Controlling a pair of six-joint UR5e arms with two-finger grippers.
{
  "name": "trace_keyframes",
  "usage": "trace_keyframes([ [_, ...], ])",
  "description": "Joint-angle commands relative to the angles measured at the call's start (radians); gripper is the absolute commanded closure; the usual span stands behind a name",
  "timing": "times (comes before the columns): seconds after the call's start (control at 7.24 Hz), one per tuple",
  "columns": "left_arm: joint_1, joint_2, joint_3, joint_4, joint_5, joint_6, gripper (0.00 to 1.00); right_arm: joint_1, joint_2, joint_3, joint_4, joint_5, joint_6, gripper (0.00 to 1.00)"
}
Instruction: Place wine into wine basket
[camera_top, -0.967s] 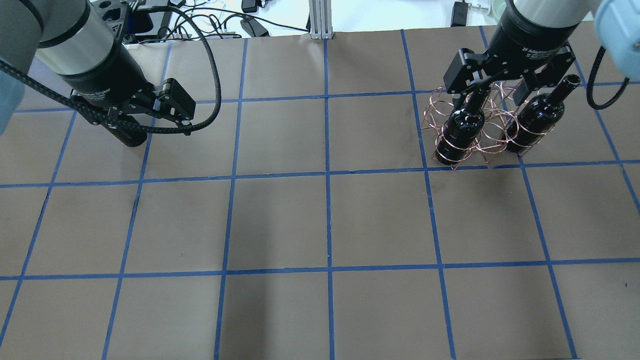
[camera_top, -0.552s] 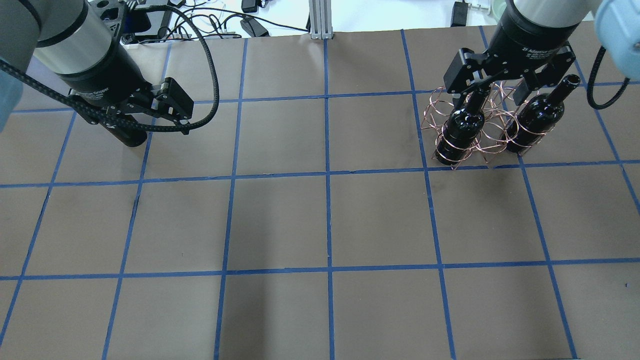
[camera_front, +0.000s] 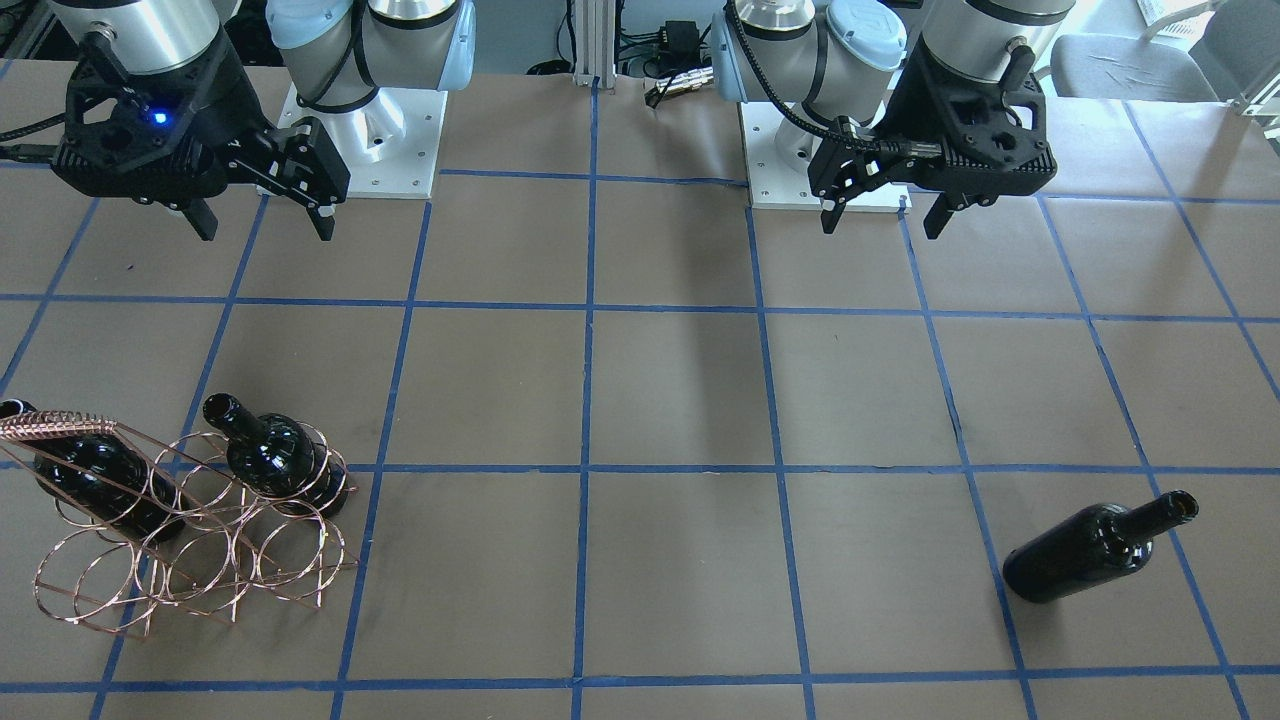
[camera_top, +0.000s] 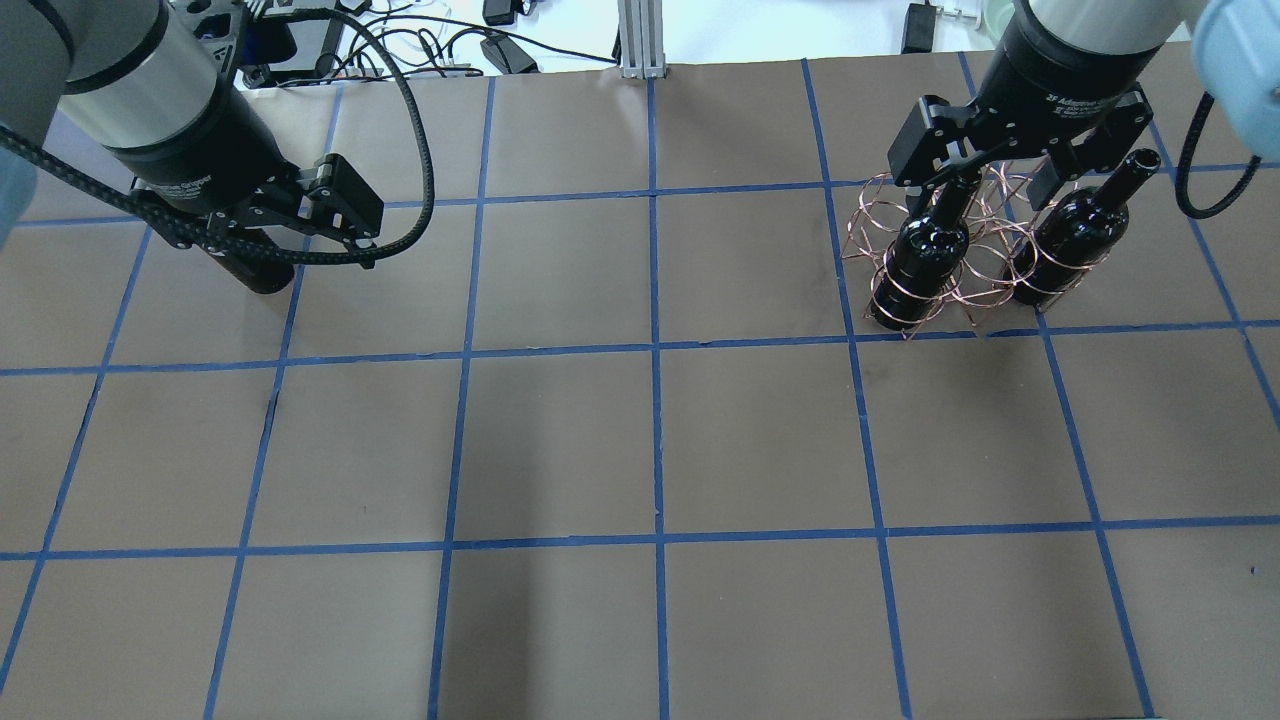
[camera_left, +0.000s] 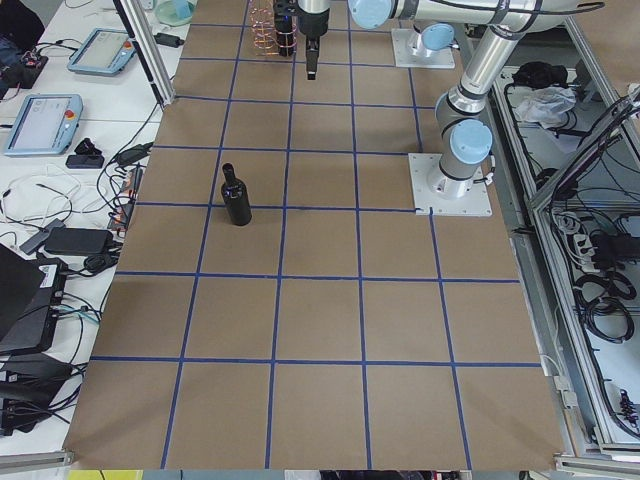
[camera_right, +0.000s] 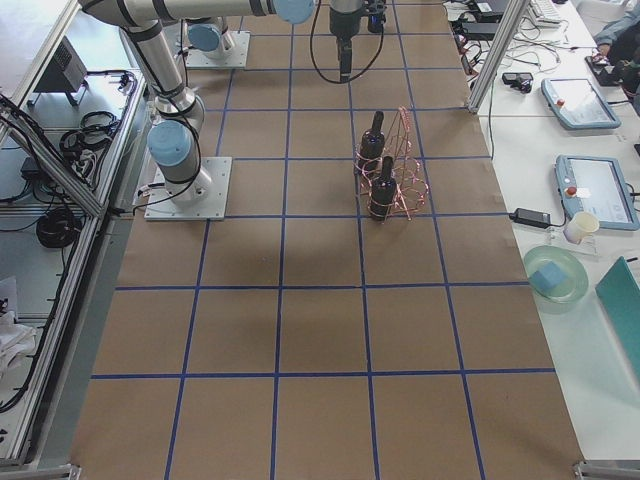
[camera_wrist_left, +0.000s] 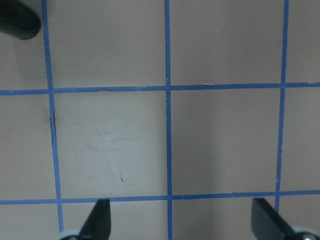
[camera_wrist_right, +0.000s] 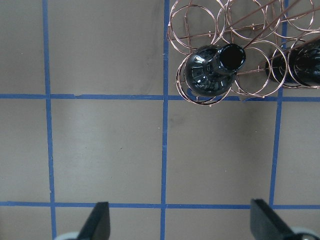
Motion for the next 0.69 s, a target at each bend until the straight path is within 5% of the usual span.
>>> trace_keyframes([
  [0.0,0.017,-0.007,0.012,0.010,-0.002,0.026,0.00,0.000,-0.002,0.000,0.000,-0.001,0.001,0.00],
  [0.55,0.216,-0.145,0.145,0.048,0.001,0.243,0.00,0.000,0.003,0.002,0.002,-0.001,-0.001,0.00],
])
